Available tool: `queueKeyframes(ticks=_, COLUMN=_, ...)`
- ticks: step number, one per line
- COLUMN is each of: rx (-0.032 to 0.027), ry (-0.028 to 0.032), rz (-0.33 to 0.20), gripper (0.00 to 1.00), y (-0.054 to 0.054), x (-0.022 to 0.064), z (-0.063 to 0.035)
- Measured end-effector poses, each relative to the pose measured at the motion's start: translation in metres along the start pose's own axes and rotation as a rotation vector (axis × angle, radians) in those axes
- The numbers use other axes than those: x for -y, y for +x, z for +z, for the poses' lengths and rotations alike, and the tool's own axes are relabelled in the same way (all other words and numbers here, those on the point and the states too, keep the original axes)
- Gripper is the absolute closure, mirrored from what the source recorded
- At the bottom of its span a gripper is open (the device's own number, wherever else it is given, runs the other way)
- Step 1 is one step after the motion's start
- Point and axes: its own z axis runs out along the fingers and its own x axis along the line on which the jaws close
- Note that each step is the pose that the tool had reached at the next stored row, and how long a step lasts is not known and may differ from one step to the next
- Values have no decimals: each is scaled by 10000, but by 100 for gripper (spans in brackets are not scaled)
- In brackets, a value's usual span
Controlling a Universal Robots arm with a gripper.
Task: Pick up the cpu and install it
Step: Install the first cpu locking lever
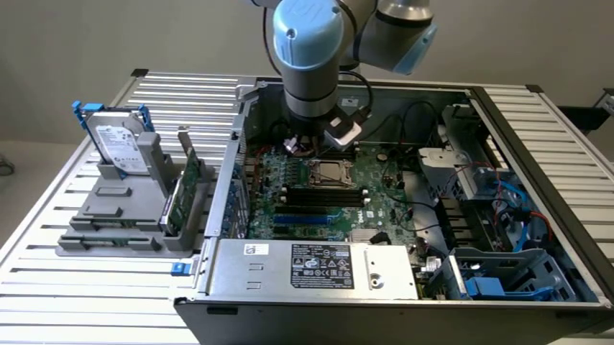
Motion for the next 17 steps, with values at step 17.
queueKeyframes(ticks=17, rx=75, ry=-82, rz=-8, gripper=89, y=106, x=-58, z=26)
